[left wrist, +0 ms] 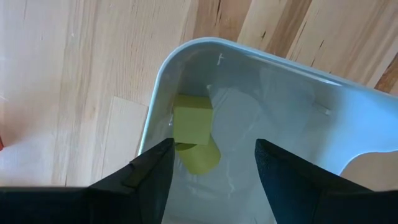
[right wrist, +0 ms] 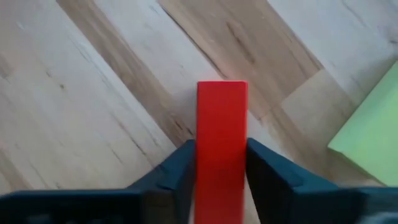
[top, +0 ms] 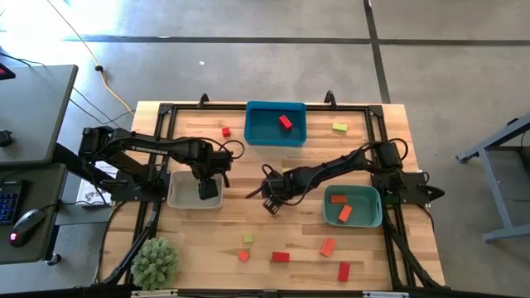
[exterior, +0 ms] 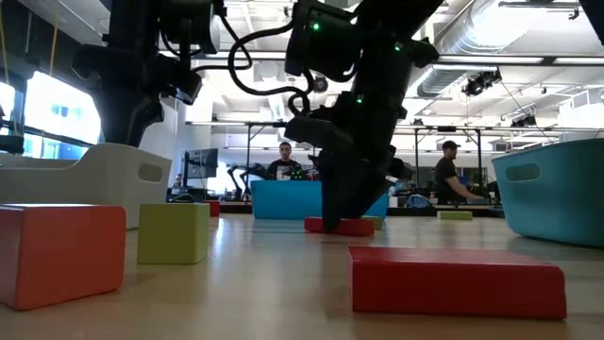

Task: Sort & place blocks by color
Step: Put the center red block into the blue bin

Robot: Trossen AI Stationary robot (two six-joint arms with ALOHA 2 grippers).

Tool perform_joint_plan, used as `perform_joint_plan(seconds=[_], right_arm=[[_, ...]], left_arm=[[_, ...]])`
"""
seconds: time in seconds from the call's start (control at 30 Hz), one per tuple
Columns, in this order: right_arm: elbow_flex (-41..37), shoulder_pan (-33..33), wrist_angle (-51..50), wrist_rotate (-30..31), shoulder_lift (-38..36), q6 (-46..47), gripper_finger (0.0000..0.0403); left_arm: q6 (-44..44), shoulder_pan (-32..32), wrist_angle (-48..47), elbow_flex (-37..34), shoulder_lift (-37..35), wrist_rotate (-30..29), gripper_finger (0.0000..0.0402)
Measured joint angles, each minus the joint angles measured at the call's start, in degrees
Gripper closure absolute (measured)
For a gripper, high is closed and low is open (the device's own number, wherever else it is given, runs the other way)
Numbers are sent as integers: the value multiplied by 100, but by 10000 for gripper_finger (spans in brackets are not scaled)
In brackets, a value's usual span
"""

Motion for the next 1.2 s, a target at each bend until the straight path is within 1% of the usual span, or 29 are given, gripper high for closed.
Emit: perform_joint_plan(seconds=[0.07,0.1,0.3,0.43,0.53,0.7,0.9,1.03,1.2], right_arm=[[0,1,13,-27,2,97,328],[0,3,15,-31,2,105,332],[131,-2,-178,-80,-27,121,332],[459,-23,-570,-184,11,95,332],[709,-47,-673,-173,2,17,332],[1126,-166,-971,-97,0,-179,332],[1784,-463,-1296,12,-9,-829,332],[2275,-798,-1523,247,-19,-1503,332],[2851,-1328,-1665,262,-22,-2449,332]], left_arm=[[17,-2,-1,0,0,0,188],[48,-1,-4,0,0,7,188],[180,0,-32,0,0,15,188],[254,-2,-30,0,0,15,188],[311,-2,-30,0,-6,15,188],[361,-2,-26,4,-209,15,188],[405,13,-16,7,-713,15,188],[265,54,4,7,-1034,1,188],[107,253,175,7,-1342,-4,188]])
